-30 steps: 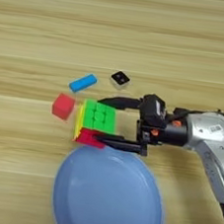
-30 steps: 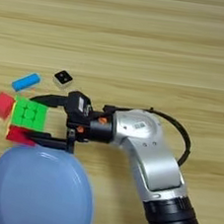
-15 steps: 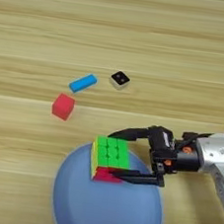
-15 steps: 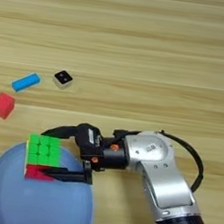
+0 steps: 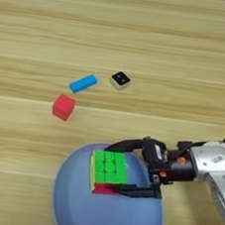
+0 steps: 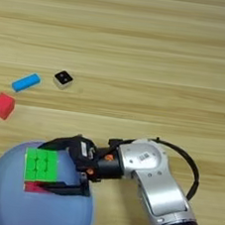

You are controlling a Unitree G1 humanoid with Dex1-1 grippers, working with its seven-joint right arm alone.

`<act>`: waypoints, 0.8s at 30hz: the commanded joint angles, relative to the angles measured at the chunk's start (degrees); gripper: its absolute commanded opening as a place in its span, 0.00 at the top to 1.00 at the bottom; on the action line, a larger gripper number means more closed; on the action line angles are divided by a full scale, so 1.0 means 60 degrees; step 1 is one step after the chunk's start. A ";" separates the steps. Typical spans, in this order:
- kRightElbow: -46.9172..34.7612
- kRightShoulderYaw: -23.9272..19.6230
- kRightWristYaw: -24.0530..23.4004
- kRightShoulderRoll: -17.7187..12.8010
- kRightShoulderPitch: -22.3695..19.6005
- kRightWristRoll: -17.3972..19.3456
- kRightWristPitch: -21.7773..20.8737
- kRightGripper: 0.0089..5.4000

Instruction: Move the objects on the table

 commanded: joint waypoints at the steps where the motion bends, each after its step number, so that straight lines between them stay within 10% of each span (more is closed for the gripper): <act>1: -0.0457 -0.0301 -0.0313 -0.0219 -0.0443 0.0403 0.0236 0.17; 13: -0.2084 -0.1124 -0.1652 0.0845 -0.1996 0.3220 0.3220 0.00; 24: -0.2773 -0.0222 -0.5308 0.2244 -0.3295 0.1712 0.4789 0.00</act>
